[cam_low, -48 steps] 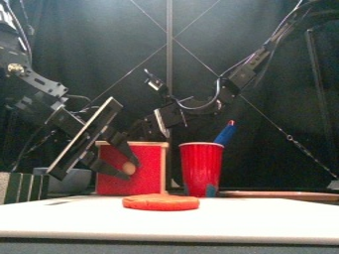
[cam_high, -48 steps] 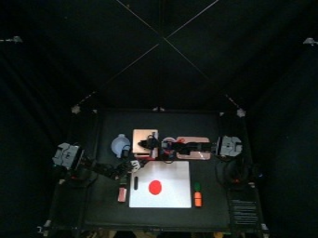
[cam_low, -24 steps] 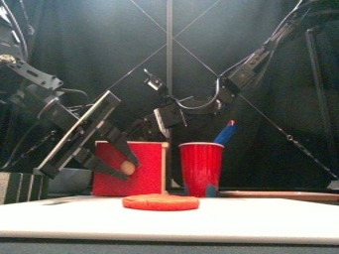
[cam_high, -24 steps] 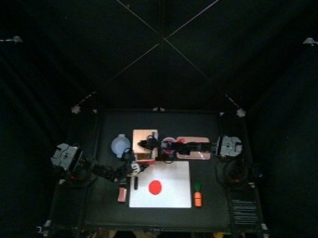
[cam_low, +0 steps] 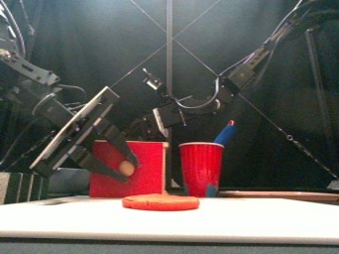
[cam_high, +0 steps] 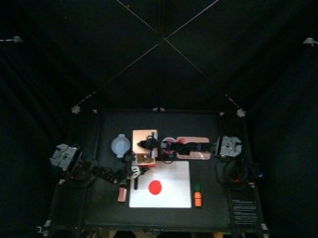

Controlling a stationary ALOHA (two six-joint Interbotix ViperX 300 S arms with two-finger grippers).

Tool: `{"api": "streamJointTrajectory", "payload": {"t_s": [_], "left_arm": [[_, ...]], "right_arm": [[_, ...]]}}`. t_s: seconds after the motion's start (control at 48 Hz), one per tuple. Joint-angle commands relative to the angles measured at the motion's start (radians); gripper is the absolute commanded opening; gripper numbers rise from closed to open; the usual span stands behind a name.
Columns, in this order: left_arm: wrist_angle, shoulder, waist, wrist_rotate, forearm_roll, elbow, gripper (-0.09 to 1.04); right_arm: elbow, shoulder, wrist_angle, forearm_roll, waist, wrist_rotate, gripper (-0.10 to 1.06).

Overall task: Get the cutter from the drawer then cut the dough then place the extra dough in the bowl
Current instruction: Open the drawer

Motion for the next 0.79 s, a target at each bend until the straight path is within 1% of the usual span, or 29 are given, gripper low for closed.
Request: {"api": "streamJointTrajectory", "payload": {"t_s": [0.021, 0.792], "left_arm": [[0.021, -0.021, -0.025, 0.003, 0.005, 0.005, 0.55], [0.021, -0.020, -0.028, 0.005, 0.017, -0.040, 0.55]], "right_arm": [[0.000, 0.002, 0.026, -0.002, 0.005, -0.005, 0.03], [-0.026, 0.006, 0.054, -0.003, 0.000, -0.005, 0.03]]}}
